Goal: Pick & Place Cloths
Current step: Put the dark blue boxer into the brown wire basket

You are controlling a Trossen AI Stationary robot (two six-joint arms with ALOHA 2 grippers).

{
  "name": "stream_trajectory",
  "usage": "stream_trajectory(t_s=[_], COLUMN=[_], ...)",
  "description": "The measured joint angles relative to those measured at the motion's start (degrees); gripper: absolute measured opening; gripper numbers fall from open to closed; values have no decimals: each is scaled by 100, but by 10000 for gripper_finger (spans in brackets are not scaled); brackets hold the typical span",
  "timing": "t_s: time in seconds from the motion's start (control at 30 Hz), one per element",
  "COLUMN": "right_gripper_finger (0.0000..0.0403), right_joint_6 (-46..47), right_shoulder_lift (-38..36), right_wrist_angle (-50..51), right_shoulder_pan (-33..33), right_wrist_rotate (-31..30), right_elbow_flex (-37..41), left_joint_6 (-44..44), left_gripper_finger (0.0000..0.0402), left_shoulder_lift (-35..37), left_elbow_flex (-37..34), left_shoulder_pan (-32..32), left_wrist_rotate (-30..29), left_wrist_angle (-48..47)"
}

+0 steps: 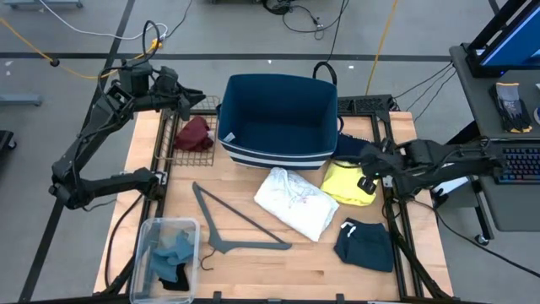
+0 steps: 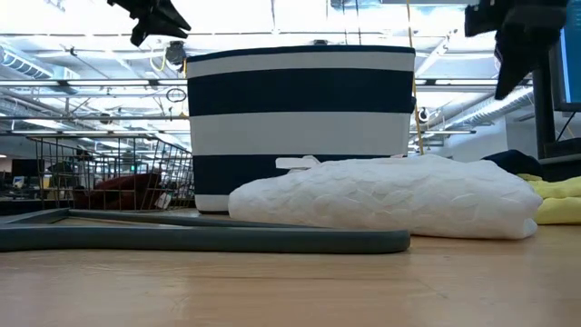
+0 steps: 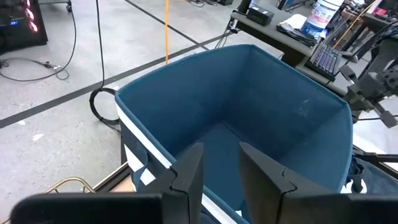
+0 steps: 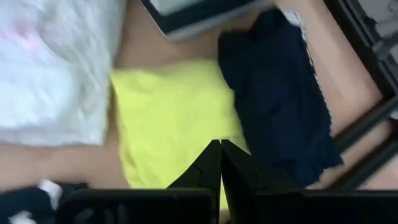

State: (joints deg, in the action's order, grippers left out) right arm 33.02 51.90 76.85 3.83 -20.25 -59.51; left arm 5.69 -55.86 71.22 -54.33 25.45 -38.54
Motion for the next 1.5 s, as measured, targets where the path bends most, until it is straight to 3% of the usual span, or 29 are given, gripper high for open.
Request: stream_trajectory(t_s=[0.2, 0.47, 0.63, 0.77, 1.03, 1.5], right_gripper_finger=[38, 147, 218, 253, 267, 267], right_joint_6=[-426, -692, -267, 540, 1873, 3093], right_shoulder_lift=[197, 203, 203, 203, 200, 203], right_wrist_angle=[58, 158, 231, 466, 905, 822], right_shoulder_pan=[-234, -435, -589, -812, -1278, -2280], right_wrist_rotate=[89, 93, 76, 85, 72, 78], right_elbow_flex=[0, 0, 0, 0, 0, 9], left_joint_6=[0, -115, -204, -245, -304, -415], left_gripper_finger=[99, 99, 99, 99, 99, 99], left_shoulder_lift=[0, 0, 0, 0, 0, 0], left_elbow_flex=[0, 0, 0, 0, 0, 0], left_shoulder_pan=[1, 0, 1, 0, 0, -1], left_wrist_rotate=[-1, -4, -2, -4, -4, 2], left_wrist_angle=[0, -17, -20, -20, -20, -22])
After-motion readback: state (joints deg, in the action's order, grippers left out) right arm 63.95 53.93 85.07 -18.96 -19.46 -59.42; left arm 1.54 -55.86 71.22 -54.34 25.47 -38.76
